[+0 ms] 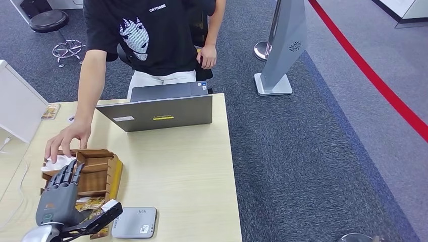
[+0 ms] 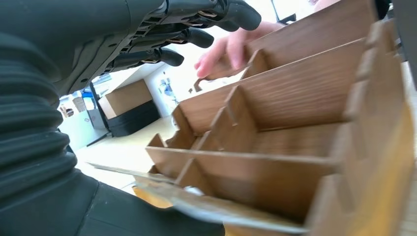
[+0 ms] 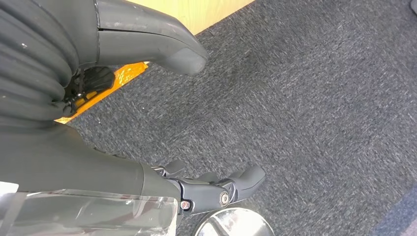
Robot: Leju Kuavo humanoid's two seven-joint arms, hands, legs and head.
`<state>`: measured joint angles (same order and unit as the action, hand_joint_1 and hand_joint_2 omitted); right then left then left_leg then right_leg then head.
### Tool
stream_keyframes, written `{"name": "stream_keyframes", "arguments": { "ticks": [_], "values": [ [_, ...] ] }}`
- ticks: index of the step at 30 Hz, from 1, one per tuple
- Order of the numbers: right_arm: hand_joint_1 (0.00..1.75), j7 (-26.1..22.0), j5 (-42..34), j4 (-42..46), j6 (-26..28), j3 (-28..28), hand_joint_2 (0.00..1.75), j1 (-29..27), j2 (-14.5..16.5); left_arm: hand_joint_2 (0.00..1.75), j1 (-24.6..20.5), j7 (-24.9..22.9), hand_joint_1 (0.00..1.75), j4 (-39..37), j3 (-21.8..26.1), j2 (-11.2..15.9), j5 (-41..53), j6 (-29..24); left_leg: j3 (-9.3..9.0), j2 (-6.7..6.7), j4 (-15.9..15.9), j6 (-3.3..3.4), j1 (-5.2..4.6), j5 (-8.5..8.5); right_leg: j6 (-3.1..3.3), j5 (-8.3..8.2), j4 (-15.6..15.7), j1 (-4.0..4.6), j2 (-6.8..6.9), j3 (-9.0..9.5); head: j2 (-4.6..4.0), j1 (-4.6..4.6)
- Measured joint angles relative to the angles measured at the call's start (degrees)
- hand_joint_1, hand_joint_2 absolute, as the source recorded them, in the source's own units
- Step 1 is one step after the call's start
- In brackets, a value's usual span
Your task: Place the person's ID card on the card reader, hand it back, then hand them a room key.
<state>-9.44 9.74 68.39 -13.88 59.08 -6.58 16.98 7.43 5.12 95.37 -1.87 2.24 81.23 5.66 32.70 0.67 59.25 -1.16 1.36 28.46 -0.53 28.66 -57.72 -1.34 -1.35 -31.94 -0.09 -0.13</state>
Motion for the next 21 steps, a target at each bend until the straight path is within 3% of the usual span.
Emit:
{"name": "stream_keyframes", "arguments": {
  "ticks": [15,19,21],
  "values": [
    [0.0,0.15,-1.51,0.04,1.34,-1.01,1.75,-0.01,-0.04,1.75,-0.47,0.39,0.0,-1.31,-1.05,-0.5,0.08,-1.62,-0.01,0.0,0.0,0.01,0.0,-0.01,0.0,0.0,0.0,0.0,0.0,0.01,0.0,0.0],
    [0.0,0.17,-1.44,0.1,0.9,-1.01,1.75,-0.01,-0.04,1.75,-0.45,0.39,1.75,-1.5,-1.05,-0.47,0.1,-1.64,-0.01,0.0,0.0,0.01,0.0,-0.01,0.0,0.0,0.0,0.0,0.01,0.01,0.0,0.0],
    [0.0,0.17,-1.44,0.16,0.67,-1.01,1.75,-0.02,-0.04,1.75,-0.31,0.39,1.75,-1.57,-1.05,-0.41,0.06,-1.62,-0.01,0.0,0.0,0.01,0.0,-0.01,0.0,0.0,0.0,0.0,0.0,0.01,0.0,0.0]
  ]
}}
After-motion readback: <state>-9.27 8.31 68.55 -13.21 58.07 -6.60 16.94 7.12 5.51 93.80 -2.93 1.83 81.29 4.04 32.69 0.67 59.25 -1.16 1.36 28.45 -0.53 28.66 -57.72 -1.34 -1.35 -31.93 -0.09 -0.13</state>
